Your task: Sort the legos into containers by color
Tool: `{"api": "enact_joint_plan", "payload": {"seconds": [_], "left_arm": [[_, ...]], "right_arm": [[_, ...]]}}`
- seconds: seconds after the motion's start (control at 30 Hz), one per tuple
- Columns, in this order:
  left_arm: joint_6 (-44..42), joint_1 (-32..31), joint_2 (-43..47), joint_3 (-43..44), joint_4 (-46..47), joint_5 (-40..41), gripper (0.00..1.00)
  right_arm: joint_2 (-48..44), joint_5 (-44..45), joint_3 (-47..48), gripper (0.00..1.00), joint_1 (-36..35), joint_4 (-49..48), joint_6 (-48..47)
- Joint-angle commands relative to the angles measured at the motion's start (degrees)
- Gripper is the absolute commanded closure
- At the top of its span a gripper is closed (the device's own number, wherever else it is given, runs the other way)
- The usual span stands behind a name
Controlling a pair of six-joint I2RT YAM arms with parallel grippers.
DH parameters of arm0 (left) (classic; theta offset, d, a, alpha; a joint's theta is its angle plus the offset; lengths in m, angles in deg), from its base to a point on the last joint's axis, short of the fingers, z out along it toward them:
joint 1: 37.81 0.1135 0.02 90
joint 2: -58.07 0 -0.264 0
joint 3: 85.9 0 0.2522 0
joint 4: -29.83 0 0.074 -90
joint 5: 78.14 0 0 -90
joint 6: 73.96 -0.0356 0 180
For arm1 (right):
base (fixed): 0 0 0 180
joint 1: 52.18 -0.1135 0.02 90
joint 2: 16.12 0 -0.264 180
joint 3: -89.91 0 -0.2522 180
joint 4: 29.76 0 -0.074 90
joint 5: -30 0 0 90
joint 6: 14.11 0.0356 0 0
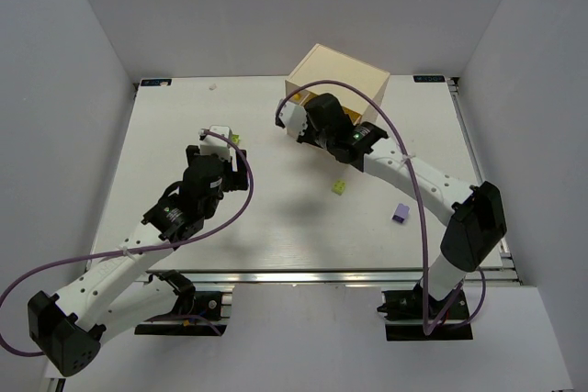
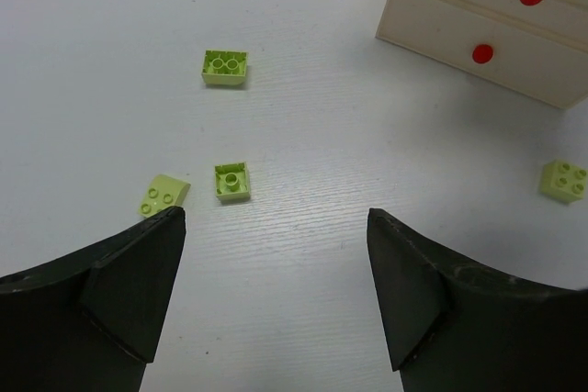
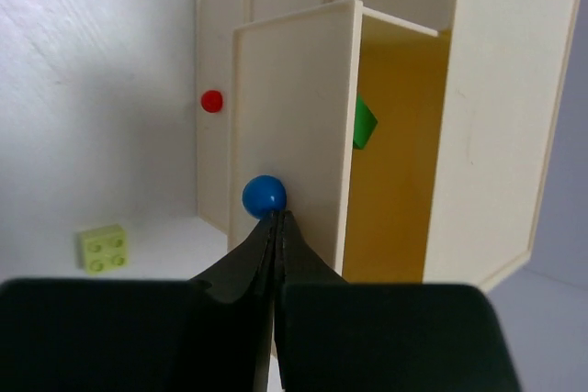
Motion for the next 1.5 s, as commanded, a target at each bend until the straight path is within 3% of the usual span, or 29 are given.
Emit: {"api": "enact_joint_plan", "payload": {"seconds": [0.0,0.1,0.23,0.27,0.33,0.37,0.4,0.6,0.87,1.0,1.07,1.1,1.17,1.23,1.27,1.3,1.37,1.47], "left_arm": [[0.2,0.0,0.3,-0.1,-0.3,-0.5,0.1],[0.1,0.0,0.3,-0.1,-0.2,-0.5,0.1],[0.1,0.0,0.5,-0.2,0.0,-0.5,0.1],[0.0,0.0,0.5,-0.2,0.0,-0.6,0.1],[-0.1,0.0,0.6,-0.4,0.0,-0.9,0.1],[0.0,0.0,0.7,-0.4,0.0,-1.0,0.1],[0.0,0.0,0.7,-0.3,0.1,-1.0,0.09],[-0.1,0.0,0.5,-0.4,0.5,-2.4,0.09],[0.1,0.0,0.0,-0.4,1.1,-5.1,0.08],[0.6,0.0,-0.2,-0.4,2.5,-12.4,0.05],[2.4,0.0,-1.3,0.1,4.7,-19.7,0.05],[3.2,0.0,-2.0,0.9,6.4,-22.0,0.08],[6.7,0.0,-4.5,1.6,8.7,-27.7,0.4],[9.4,0.0,-9.6,3.4,12.8,-34.1,0.6],[10.2,0.0,-11.7,4.2,14.1,-35.9,0.7],[10.9,0.0,-15.6,5.3,16.5,-37.6,0.71],[12.2,0.5,-19.0,8.8,19.4,-41.4,0.66],[12.6,0.6,-24.8,13.2,22.4,-41.7,0.61]], "right_arm": [[1.1,11.5,1.3,1.0,1.2,-4.9,-2.2],[0.4,8.9,1.9,1.0,1.1,-3.7,-2.5],[-2.6,-13.0,5.5,1.0,1.7,4.6,0.2],[-3.4,-14.6,5.7,0.79,1.7,5.4,0.4],[-5.0,-17.0,7.3,0.49,1.7,5.4,0.8],[-5.4,-17.2,8.1,0.18,1.9,5.7,1.2],[-5.6,-16.7,8.9,0.11,2.1,5.7,1.6],[-5.2,-7.9,12.3,0.11,5.5,3.5,4.3],[-0.3,-16.1,18.1,0.11,10.0,10.3,5.6],[3.5,-20.1,22.2,0.11,13.0,12.6,5.4],[3.6,-19.5,22.6,0.12,14.9,8.3,7.3],[3.2,-17.7,21.7,0.15,15.6,5.5,8.7],[2.6,-13.9,20.6,0.51,17.5,-3.9,12.8],[4.4,-11.3,22.1,0.86,20.1,-7.5,15.0],[5.6,-11.7,23.8,0.87,20.8,-7.6,16.0],[6.9,-14.5,26.2,0.87,23.0,-5.4,17.6],[8.4,-17.9,29.0,0.82,24.5,-4.8,22.0],[9.8,-22.4,28.2,0.87,27.8,-5.9,25.1]]}}
